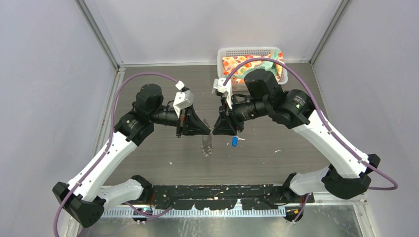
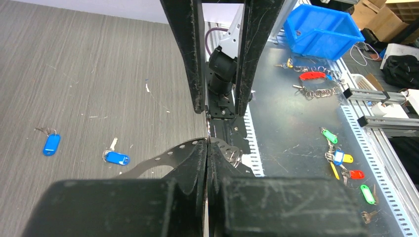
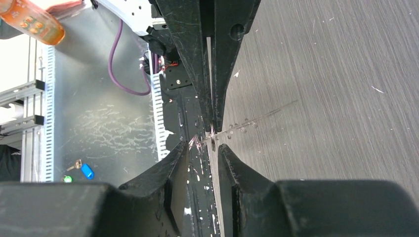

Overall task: Put the keys on the keyring
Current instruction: Adjust the keyring.

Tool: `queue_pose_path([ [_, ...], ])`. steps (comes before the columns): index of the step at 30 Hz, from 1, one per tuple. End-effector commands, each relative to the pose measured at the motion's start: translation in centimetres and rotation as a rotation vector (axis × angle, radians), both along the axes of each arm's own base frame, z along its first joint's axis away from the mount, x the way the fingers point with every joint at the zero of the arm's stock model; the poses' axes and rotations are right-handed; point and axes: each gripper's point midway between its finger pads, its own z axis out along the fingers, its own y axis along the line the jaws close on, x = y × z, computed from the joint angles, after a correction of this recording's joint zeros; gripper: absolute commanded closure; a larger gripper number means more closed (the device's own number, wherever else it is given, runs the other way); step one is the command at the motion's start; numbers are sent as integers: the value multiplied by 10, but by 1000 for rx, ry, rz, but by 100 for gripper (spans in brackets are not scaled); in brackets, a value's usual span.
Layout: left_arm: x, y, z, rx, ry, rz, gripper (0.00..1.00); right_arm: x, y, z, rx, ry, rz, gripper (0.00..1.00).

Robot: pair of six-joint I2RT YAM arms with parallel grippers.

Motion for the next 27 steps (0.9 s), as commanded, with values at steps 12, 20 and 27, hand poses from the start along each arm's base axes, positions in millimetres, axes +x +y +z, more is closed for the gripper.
queue_pose_path([
  [12, -5, -1, 19, -36, -43, -34, 100, 2, 14, 10, 63, -12, 39, 77],
  [20, -5, -1, 20, -37, -46, -34, 100, 1, 19, 0, 52, 12, 49, 79],
  [27, -5, 0, 20, -37, -50, -30, 100, -3, 20, -9, 50, 29, 53, 77],
])
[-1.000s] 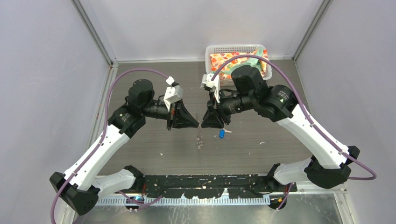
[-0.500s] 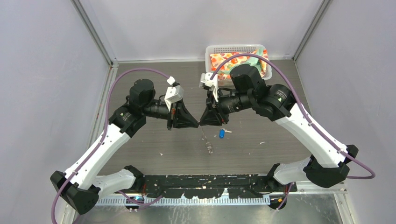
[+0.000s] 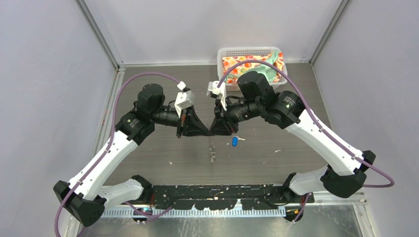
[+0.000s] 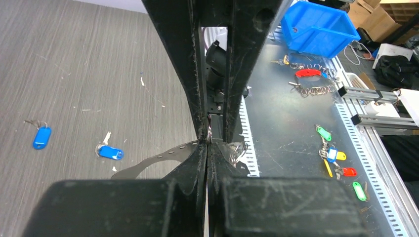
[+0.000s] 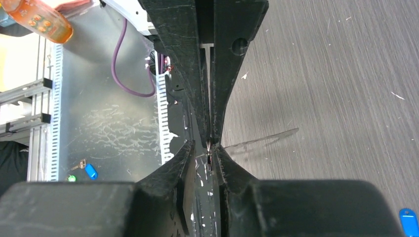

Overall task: Put the keys on the keyring
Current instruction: Adjust the keyring.

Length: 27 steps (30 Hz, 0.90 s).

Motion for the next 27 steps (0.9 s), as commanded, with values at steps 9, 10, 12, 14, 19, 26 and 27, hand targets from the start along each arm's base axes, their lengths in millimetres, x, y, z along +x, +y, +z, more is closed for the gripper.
queue_pose_path([
  [9, -7, 1, 25, -54, -68, -25, 100, 4, -2, 24, 154, -122, -55, 99],
  [10, -7, 1, 25, -55, -65, -23, 98, 2, -3, 26, 180, -140, -55, 99],
  [12, -8, 2, 24, -54, -59, -25, 81, 1, -5, 33, 240, -191, -56, 99],
  [14, -10, 4, 22, -50, -55, -21, 73, 0, -8, 44, 315, -249, -63, 99],
  [19, -16, 6, 21, -41, -33, -43, 74, -4, -11, 57, 400, -303, -59, 99],
  [26, -9, 0, 31, -87, -20, -21, 74, -5, -3, 57, 475, -268, -59, 99],
  [27, -9, 0, 34, -96, -24, -21, 73, -5, -2, 57, 480, -264, -59, 99],
])
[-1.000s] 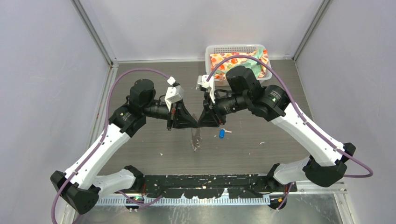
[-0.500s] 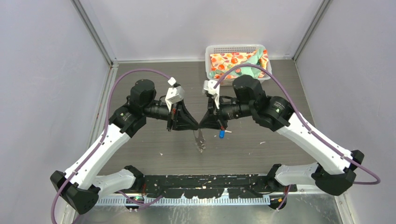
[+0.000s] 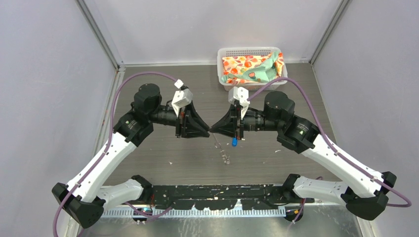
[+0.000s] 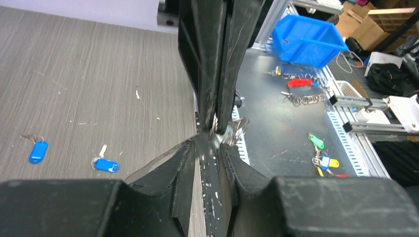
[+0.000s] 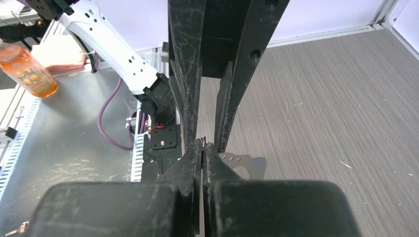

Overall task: Put the keys on the keyring
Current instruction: Adjust the keyring.

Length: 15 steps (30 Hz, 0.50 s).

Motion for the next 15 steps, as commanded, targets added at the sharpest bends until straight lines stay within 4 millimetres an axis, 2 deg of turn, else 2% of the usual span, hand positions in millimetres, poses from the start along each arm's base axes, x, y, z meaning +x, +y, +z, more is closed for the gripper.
queue_pose_path([
  [1, -3, -1, 25, -73, -37, -10, 73, -2, 6, 28, 131, -34, 17, 99],
  [6, -7, -1, 30, -88, -21, -26, 73, -1, 10, 25, 144, -17, 20, 99],
  [15, -11, 4, 18, -61, -30, -23, 78, -2, 8, 33, 202, -18, 5, 99],
])
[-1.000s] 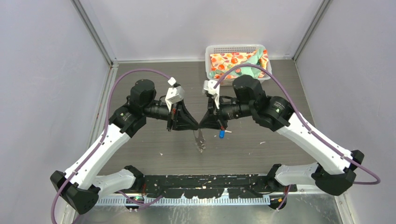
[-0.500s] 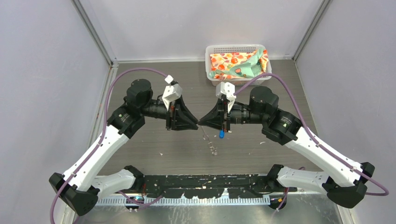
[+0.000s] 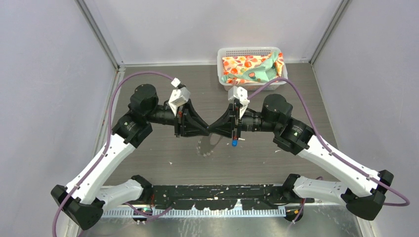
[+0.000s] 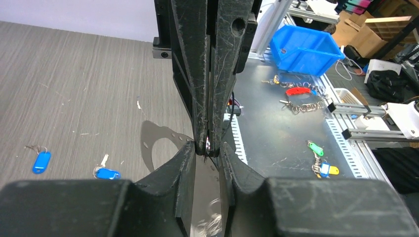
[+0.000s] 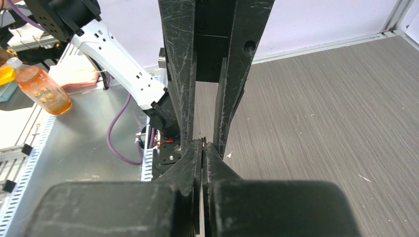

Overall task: Put the keys on the keyring
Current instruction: Adjust the keyring.

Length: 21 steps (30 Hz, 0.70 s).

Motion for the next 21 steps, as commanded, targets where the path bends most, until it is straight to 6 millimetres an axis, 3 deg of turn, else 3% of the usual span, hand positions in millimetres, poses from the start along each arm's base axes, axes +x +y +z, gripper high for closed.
queue_pose_path([
  [1, -10, 5, 2, -11, -26, -23, 76, -5, -5, 36, 128, -71, -7, 99],
  [11, -17, 11, 12, -19, 20, -42, 60, -13, -11, 37, 156, -78, 7, 99],
  [16, -16, 19, 21, -13, 48, -54, 38, -18, -12, 35, 141, -69, 34, 99],
  [21, -3, 25, 20, -12, 44, -33, 40, -19, -11, 28, 115, -53, 41, 99],
])
